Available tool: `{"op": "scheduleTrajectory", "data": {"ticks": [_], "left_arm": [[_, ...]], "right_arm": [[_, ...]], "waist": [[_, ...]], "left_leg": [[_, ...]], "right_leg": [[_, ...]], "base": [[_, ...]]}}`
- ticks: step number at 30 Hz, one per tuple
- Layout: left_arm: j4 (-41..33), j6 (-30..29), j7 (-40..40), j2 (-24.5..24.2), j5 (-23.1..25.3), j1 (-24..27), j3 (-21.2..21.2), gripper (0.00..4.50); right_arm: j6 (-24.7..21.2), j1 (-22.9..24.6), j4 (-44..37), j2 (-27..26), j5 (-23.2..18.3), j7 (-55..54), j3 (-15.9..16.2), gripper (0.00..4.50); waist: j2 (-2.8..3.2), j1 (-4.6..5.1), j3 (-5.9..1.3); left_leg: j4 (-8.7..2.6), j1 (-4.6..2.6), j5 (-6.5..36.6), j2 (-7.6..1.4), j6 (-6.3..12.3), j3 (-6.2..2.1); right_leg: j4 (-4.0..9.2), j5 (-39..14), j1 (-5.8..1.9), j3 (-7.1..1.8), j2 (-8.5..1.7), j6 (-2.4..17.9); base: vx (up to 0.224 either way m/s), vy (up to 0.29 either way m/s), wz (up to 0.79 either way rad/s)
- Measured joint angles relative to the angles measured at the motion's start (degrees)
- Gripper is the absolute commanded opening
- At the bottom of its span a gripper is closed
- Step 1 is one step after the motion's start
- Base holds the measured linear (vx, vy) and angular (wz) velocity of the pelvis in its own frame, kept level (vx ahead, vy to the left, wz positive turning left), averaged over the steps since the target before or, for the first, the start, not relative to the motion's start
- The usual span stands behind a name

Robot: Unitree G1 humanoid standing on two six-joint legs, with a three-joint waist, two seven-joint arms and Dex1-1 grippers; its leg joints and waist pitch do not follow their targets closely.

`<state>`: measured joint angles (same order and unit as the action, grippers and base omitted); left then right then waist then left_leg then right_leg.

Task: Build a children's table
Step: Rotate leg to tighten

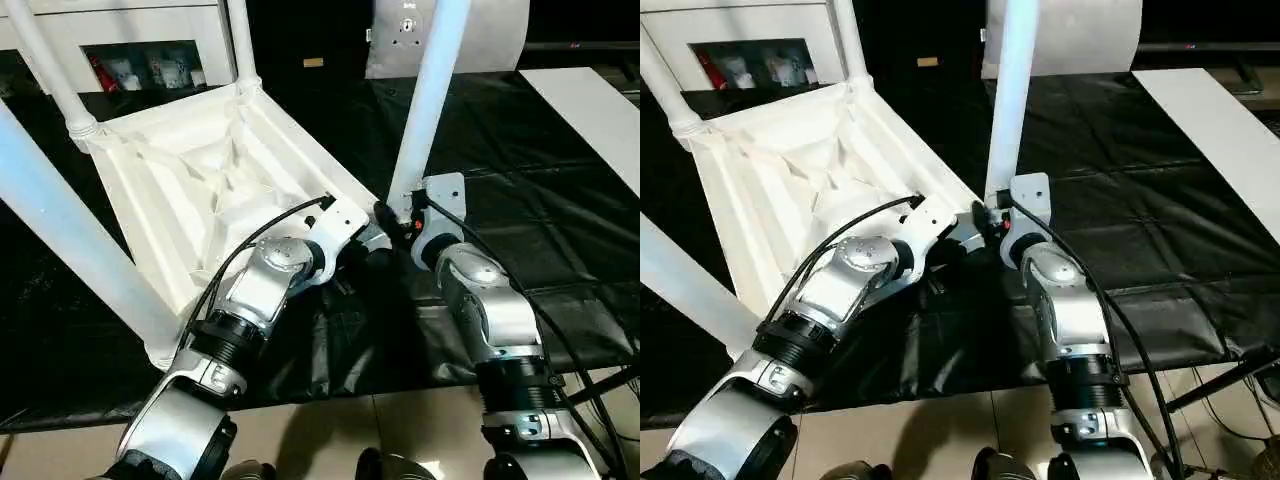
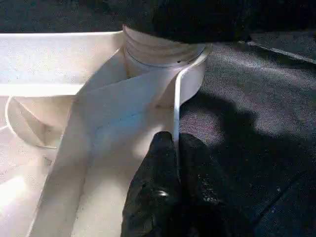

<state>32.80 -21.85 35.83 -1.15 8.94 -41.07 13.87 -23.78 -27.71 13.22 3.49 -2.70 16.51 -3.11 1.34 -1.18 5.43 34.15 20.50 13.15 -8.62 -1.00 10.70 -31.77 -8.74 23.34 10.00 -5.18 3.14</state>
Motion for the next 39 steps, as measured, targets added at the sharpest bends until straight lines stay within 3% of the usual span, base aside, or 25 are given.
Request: {"op": "scheduleTrajectory", "data": {"ticks": [3,10,12,18,23,28,33,39], "left_arm": [[-0.9,0.3,1.8,-0.6,-0.1,0.5,0.7,0.00],[-3.1,3.6,8.2,-5.2,-0.8,2.6,2.0,0.00],[-4.2,5.8,13.2,-8.3,-1.7,3.5,3.0,0.00],[-4.6,12.1,23.2,-13.7,-3.7,4.9,3.8,0.00],[-5.0,17.6,31.1,-18.1,-5.8,5.9,4.9,0.00],[-4.8,22.6,40.2,-21.6,-7.3,6.4,5.6,0.00],[-4.4,25.1,44.1,-22.3,-8.1,6.0,7.4,0.00],[-2.0,27.3,45.2,-22.0,-8.0,4.7,8.0,0.00]], "right_arm": [[1.0,2.1,-1.4,3.6,-2.6,6.5,0.0,3.65],[1.5,5.2,-3.6,12.2,-7.0,22.0,0.8,4.32],[2.9,6.1,-3.6,19.0,-8.3,31.2,2.7,4.48],[5.3,6.2,-3.2,24.5,-10.3,44.4,4.0,4.48],[7.2,5.3,-1.2,28.0,-12.3,53.4,5.9,4.48],[8.8,3.3,1.1,29.7,-13.9,62.7,7.5,3.99],[10.6,2.3,3.0,29.9,-13.9,66.1,9.2,3.53],[10.7,1.4,3.5,29.0,-14.8,69.1,11.0,2.94]], "waist": [[0.04,-0.60,0.04],[0.02,-0.79,0.09],[0.04,-0.88,0.11],[-0.03,-0.90,0.15],[-0.26,-1.67,0.26],[-0.64,-2.65,0.33],[-0.85,-4.02,0.31],[-0.97,-4.12,0.31]], "left_leg": [[0.00,0.00,0.0,0.00,0.03,0.04],[0.06,0.00,-0.1,-0.01,0.07,0.03],[0.15,0.00,-0.1,-0.01,0.06,0.03],[0.19,0.01,-0.1,-0.02,0.06,0.03],[0.28,0.04,0.0,-0.02,0.09,0.02],[0.34,0.09,0.0,-0.03,0.10,0.03],[0.47,0.10,0.0,-0.03,0.10,0.07],[0.63,0.07,0.0,-0.04,0.09,0.06]], "right_leg": [[-0.02,0.0,0.02,-0.01,-0.01,0.0],[-0.26,-0.2,0.03,-0.03,0.01,-0.2],[-0.29,-0.2,0.01,-0.04,0.00,-0.2],[-0.29,-0.2,-0.05,-0.04,0.00,-0.2],[-0.33,0.0,0.08,-0.03,-0.02,0.0],[-0.39,0.0,0.12,-0.03,-0.04,0.1],[-0.45,0.0,0.12,-0.05,-0.08,0.1],[-0.64,0.0,0.11,-0.07,-0.09,0.1]], "base": [[0.000,0.000,0.00],[0.000,0.000,0.00],[0.000,0.000,0.00],[0.000,0.000,0.00],[0.000,0.000,0.00],[0.000,0.000,0.00],[0.000,0.000,0.00],[0.000,0.000,0.00]]}}
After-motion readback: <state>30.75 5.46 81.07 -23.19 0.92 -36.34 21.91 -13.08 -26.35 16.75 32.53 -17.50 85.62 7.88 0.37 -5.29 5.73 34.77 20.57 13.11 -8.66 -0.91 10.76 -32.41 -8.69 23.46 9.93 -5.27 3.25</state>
